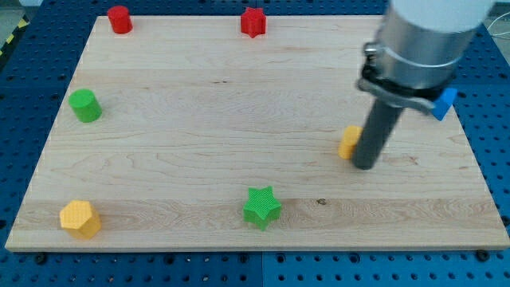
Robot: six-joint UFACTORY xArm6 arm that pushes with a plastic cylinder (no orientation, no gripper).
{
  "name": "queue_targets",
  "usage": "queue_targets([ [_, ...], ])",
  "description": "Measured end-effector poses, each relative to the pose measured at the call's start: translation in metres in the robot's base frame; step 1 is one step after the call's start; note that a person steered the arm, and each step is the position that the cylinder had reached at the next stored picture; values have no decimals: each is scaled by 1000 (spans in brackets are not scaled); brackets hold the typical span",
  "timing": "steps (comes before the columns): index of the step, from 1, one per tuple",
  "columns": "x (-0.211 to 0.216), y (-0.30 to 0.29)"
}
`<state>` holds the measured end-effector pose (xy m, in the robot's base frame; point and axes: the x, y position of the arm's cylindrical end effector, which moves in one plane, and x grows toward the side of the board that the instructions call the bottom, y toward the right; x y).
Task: Slide the yellow hexagon up and right a bit
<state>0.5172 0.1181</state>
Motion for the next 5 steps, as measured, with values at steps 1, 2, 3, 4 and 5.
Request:
queue_targets([
  [1,0,-79],
  [2,-16,-159],
  [3,-16,-240],
  [4,-12,-314],
  [5,6,-382],
])
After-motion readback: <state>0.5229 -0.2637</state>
